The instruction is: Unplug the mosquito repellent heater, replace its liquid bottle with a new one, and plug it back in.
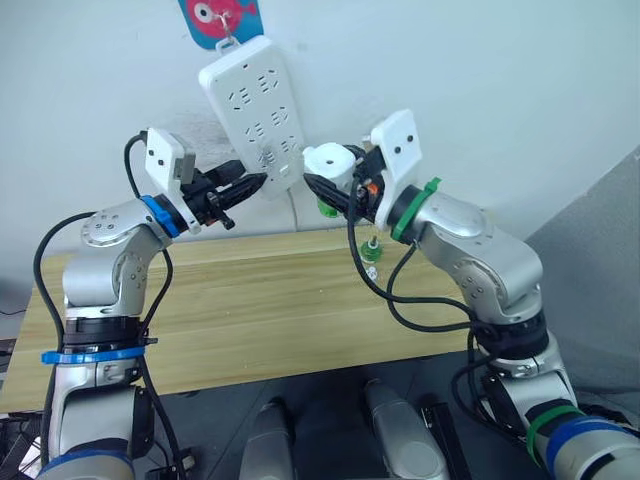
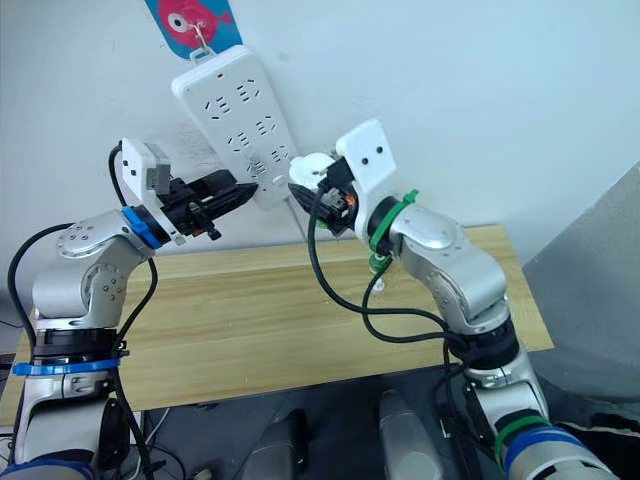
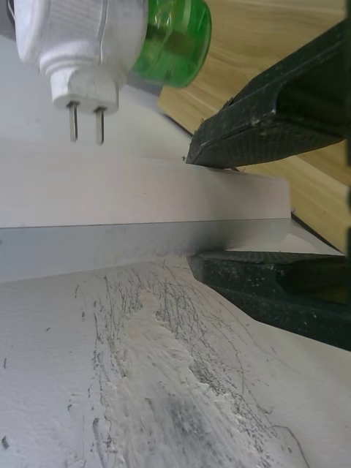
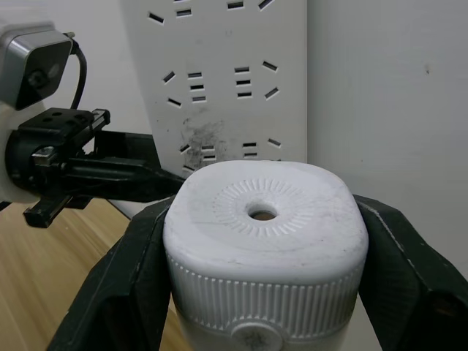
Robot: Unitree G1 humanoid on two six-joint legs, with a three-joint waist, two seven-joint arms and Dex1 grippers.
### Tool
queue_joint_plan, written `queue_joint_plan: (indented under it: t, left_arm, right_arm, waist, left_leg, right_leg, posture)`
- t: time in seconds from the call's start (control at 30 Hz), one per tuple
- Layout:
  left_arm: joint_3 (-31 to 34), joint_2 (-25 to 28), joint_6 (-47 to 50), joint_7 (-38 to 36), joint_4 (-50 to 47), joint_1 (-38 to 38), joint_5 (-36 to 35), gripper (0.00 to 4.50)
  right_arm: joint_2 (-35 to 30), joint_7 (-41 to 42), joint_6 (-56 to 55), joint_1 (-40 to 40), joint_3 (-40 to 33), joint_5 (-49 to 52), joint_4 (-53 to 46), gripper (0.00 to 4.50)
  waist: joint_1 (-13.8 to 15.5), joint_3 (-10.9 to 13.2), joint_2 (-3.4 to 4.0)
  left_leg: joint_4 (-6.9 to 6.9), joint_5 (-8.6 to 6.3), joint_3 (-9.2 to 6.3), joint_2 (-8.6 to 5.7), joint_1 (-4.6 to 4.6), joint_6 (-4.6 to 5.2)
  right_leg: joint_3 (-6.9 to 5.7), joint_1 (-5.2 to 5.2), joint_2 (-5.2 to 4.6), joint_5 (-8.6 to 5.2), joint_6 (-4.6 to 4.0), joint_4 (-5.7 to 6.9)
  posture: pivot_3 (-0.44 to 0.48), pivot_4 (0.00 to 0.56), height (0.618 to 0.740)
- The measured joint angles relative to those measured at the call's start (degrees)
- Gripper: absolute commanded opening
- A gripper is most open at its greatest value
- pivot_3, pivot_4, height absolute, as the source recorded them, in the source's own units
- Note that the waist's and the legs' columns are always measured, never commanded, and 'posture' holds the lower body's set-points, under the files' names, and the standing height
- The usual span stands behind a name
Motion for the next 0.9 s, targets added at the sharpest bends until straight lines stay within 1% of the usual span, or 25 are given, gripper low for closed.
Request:
queue_joint_plan:
  t: [0.3, 0.9]
  left_arm:
    - [0.04, 0.00, 0.25, 0.33, -0.18, 0.06, -0.04, 1.32]
    - [0.18, 0.01, 0.90, 0.65, -0.32, 0.05, -0.21, 1.32]
  right_arm:
    - [3.15, 1.55, -0.49, -1.07, 0.48, -0.56, 2.99, 3.00]
    - [3.91, 3.14, -3.93, -2.28, 0.46, -4.81, 6.77, 3.00]
  waist:
    - [0.00, 0.00, 0.00]
    - [-0.04, -0.01, 0.01]
  left_leg:
    - [0.00, 0.00, 0.00, 0.01, 0.00, 0.00]
    - [0.02, 0.00, 0.00, 0.01, 0.01, 0.00]
  right_leg:
    - [-0.01, 0.00, 0.00, 0.00, -0.01, 0.01]
    - [-0.01, 0.00, 0.00, 0.01, -0.01, 0.03]
  posture:
    - [-0.193, 0.261, 0.740]
    - [-0.193, 0.262, 0.740]
